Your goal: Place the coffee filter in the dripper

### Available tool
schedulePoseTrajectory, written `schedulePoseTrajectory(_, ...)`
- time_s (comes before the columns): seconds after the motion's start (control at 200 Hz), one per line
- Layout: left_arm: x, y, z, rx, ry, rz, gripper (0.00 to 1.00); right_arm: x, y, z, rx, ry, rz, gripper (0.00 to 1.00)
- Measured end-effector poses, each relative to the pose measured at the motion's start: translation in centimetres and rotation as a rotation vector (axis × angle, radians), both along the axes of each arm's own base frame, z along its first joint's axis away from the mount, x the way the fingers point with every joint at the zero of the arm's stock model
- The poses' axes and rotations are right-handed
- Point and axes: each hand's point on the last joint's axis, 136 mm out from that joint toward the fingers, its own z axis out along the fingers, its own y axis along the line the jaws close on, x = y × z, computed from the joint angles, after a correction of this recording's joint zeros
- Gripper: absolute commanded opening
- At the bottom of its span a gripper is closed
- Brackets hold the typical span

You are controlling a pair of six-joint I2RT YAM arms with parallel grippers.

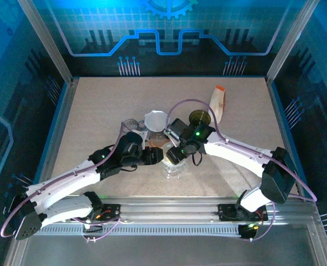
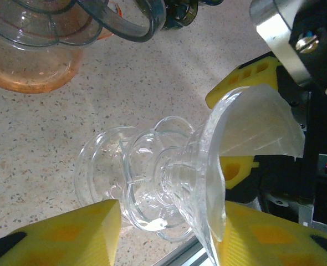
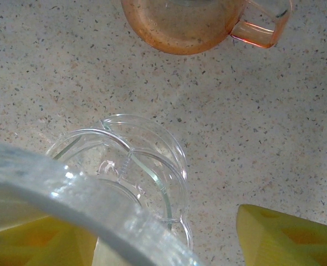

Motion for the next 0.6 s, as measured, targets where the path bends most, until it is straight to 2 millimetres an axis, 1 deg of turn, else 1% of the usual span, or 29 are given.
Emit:
schedulePoseTrajectory(0.075,0.0,0.0,0.0,0.001,0.001,0.0,0.49,0.0,0.0,0.0,0.001,-0.002,0.0,0.67)
schedulePoseTrajectory(0.155,0.0,0.0,0.0,0.001,0.002,0.0,0.54,0.0,0.0,0.1,0.003,-0.003,0.0,0.67)
schedulePoseTrajectory(0.265,0.0,0.0,-0.1,0.001,0.005,0.001,0.58,0.1,0.1,0.2,0.006,-0.006,0.0,0.68)
schedulePoseTrajectory(0.405,-0.1,0.0,-0.1,0.001,0.005,0.001,0.58,0.0,-0.1,0.5,0.018,-0.018,-0.005,0.7)
schedulePoseTrajectory(0.47,-0.1,0.0,-0.1,0.001,0.005,0.001,0.59,0.0,-0.2,1.2,0.036,-0.033,-0.009,0.7)
schedulePoseTrajectory(0.6,0.0,0.0,0.0,0.0,0.004,0.001,0.59,0.1,-0.5,3.8,0.1,-0.09,-0.025,0.71)
